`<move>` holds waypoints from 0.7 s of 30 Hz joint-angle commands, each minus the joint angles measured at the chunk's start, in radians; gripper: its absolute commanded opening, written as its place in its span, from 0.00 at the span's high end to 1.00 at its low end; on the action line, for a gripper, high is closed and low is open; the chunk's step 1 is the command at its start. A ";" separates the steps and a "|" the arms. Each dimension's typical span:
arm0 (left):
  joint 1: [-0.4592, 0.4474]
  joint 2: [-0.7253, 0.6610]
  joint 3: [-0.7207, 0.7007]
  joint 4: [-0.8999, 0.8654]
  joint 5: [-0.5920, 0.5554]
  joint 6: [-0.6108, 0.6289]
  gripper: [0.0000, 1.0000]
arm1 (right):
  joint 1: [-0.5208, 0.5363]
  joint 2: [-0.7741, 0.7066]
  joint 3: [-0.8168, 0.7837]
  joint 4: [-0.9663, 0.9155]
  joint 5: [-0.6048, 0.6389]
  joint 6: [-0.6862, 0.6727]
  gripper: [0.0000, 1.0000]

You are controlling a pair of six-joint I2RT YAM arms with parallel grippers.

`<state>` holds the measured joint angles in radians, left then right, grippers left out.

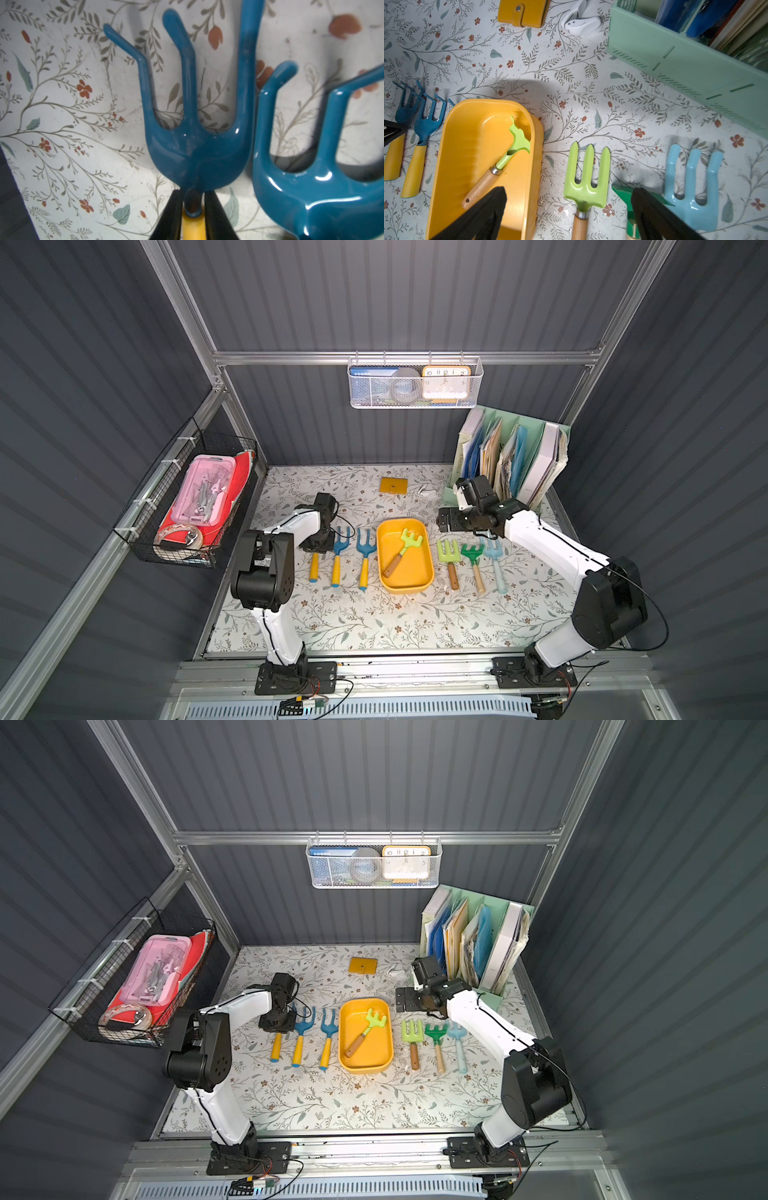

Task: Take the hand rake out of the storage box
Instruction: Place the rake at the center of the board.

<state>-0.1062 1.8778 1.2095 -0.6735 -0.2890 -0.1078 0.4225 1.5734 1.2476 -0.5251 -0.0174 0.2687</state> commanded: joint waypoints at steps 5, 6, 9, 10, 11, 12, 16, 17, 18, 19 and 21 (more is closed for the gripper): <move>-0.005 -0.005 0.018 -0.058 -0.014 -0.035 0.62 | 0.007 0.009 0.033 -0.007 0.006 -0.007 0.01; -0.006 -0.013 0.029 -0.055 -0.004 -0.039 0.61 | 0.006 0.012 0.035 -0.007 0.004 -0.005 0.01; -0.005 -0.040 0.063 -0.037 0.023 -0.049 0.61 | 0.008 0.021 0.045 -0.017 0.004 -0.005 0.01; -0.004 -0.049 0.075 -0.030 0.031 -0.050 0.60 | 0.008 0.023 0.047 -0.020 0.005 -0.006 0.01; -0.004 -0.057 0.085 -0.023 0.048 -0.050 0.60 | 0.008 0.025 0.047 -0.021 0.006 -0.006 0.01; -0.003 -0.061 0.095 -0.018 0.066 -0.050 0.60 | 0.009 0.025 0.047 -0.022 0.008 -0.007 0.01; 0.007 -0.044 0.116 0.043 0.106 -0.047 0.60 | 0.009 0.023 0.045 -0.025 0.008 -0.008 0.01; 0.012 -0.031 0.119 0.052 0.110 -0.047 0.61 | 0.009 0.023 0.044 -0.027 0.008 -0.008 0.01; 0.017 -0.015 0.119 0.062 0.109 -0.047 0.61 | 0.009 0.021 0.044 -0.030 0.010 -0.009 0.01; 0.020 -0.002 0.118 0.068 0.104 -0.047 0.62 | 0.009 0.018 0.044 -0.032 0.012 -0.009 0.01; 0.031 0.023 0.112 0.088 0.087 -0.046 0.63 | 0.008 0.014 0.041 -0.035 0.017 -0.013 0.01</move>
<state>-0.0933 1.8595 1.3205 -0.6102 -0.2089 -0.1448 0.4271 1.5810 1.2659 -0.5339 -0.0158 0.2684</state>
